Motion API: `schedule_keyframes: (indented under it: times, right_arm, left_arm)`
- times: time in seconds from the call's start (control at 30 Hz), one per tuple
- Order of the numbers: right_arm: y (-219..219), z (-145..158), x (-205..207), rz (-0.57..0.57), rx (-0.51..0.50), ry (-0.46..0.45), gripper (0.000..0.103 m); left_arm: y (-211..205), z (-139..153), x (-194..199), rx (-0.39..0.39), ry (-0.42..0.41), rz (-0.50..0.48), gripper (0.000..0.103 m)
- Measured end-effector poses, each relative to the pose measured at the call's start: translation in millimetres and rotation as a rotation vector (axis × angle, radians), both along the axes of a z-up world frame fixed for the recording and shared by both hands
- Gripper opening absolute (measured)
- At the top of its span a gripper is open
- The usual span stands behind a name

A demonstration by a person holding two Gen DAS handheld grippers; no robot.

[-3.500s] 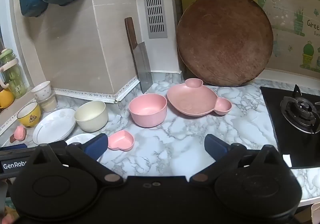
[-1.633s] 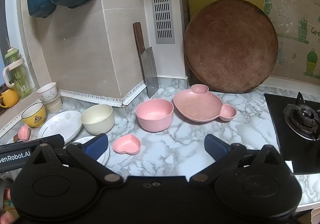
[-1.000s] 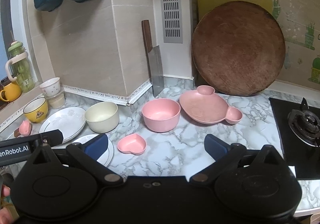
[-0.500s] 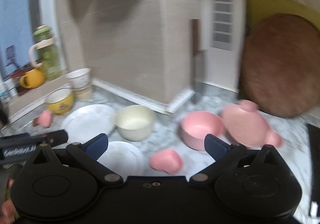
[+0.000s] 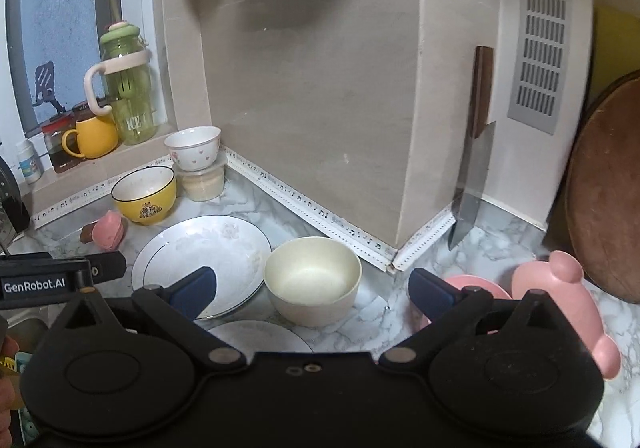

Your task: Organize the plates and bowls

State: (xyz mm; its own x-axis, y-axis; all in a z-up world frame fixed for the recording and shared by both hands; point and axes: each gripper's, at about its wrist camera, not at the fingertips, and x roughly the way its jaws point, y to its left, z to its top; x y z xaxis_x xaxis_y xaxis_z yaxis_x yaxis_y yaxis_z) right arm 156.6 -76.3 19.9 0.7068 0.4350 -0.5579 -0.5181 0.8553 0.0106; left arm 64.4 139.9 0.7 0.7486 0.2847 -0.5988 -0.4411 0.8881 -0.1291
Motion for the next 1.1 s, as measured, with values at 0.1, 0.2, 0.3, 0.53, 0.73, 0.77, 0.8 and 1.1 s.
schedule_keyframes:
  times: [0.1,0.2,0.3,0.53,0.73,0.77,0.8,1.1]
  right_arm:
    - [8.4,-1.7,12.9,0.017,-0.013,0.003,0.103]
    - [22.5,-2.1,28.1,0.075,-0.025,0.019,0.103]
    - [41.7,-2.2,45.0,0.126,-0.043,0.036,0.103]
    - [95.8,-15.0,103.2,0.227,-0.051,0.189,0.095]
    - [130.6,-45.5,144.8,0.267,-0.109,0.332,0.081]
    - [134.3,-50.4,149.2,0.274,-0.119,0.347,0.08]
    - [138.0,-55.5,153.1,0.285,-0.133,0.363,0.079]
    - [153.6,-87.6,188.3,0.275,-0.188,0.484,0.06]
  left_arm:
    - [5.4,-6.9,10.9,-0.005,0.022,-0.007,0.103]
    - [19.2,-14.5,21.6,-0.023,0.046,0.009,0.103]
    - [35.9,-19.0,29.4,-0.019,0.057,0.042,0.103]
    - [72.6,-36.1,54.0,-0.06,0.124,0.093,0.103]
    - [96.2,-54.7,70.7,-0.117,0.157,0.126,0.102]
    - [99.0,-57.7,72.9,-0.124,0.158,0.124,0.101]
    - [101.8,-60.9,75.1,-0.133,0.16,0.119,0.096]
    - [119.6,-89.0,87.8,-0.261,0.205,0.113,0.063]
